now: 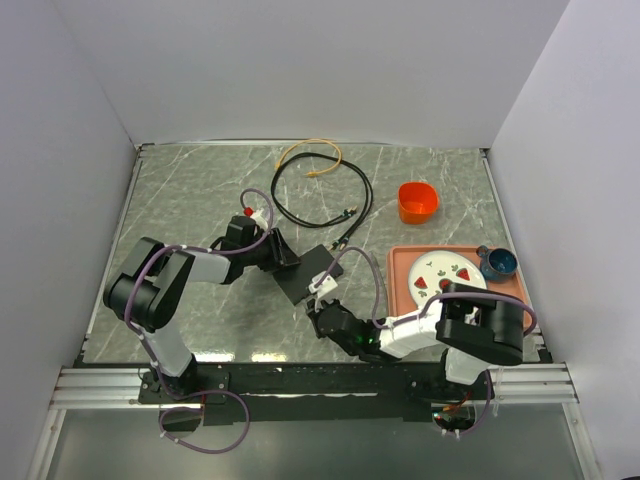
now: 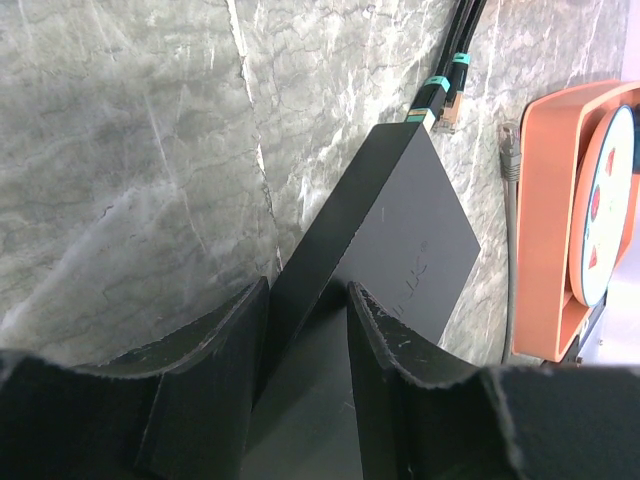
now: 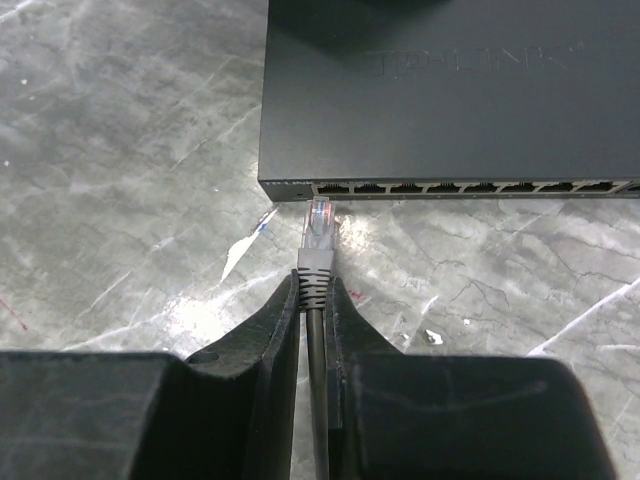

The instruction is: Insert the plug into the switch port

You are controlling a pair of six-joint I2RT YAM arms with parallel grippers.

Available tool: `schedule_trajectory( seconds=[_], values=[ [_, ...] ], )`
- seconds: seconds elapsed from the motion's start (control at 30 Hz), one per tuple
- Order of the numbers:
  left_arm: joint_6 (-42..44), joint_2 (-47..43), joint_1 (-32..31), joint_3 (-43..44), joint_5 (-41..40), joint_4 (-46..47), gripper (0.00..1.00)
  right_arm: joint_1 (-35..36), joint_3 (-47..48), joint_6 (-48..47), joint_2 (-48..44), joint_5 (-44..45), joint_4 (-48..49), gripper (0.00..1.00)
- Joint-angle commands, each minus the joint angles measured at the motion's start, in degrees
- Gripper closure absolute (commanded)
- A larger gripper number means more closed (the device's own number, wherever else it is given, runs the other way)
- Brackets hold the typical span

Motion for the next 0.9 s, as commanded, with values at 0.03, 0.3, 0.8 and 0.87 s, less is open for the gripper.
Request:
schedule_trajectory(
  seconds=[0.03, 0.3, 0.8, 0.87],
  values=[
    [0.85, 1.68, -0.16, -2.75, -2.19, -8.87, 0.55, 0.18, 1.62, 0.39, 1.22, 3.09, 0.86, 1.00],
    [0.94, 1.85, -0.24, -3.19, -1.84, -8.43, 0.55, 0.18, 1.62, -0.67, 1.66, 4.67, 2.27, 1.00],
    [0.94, 3.79, -0.42, -3.10, -1.40, -7.73, 0.56, 0.26, 1.27, -1.46, 0.69, 3.09, 4.20, 1.00],
    [0.85, 3.96, -0.51, -3.01, -1.40, -7.55, 0.56, 0.26, 1.53, -1.64, 1.04, 3.09, 4.29, 1.00]
  ],
)
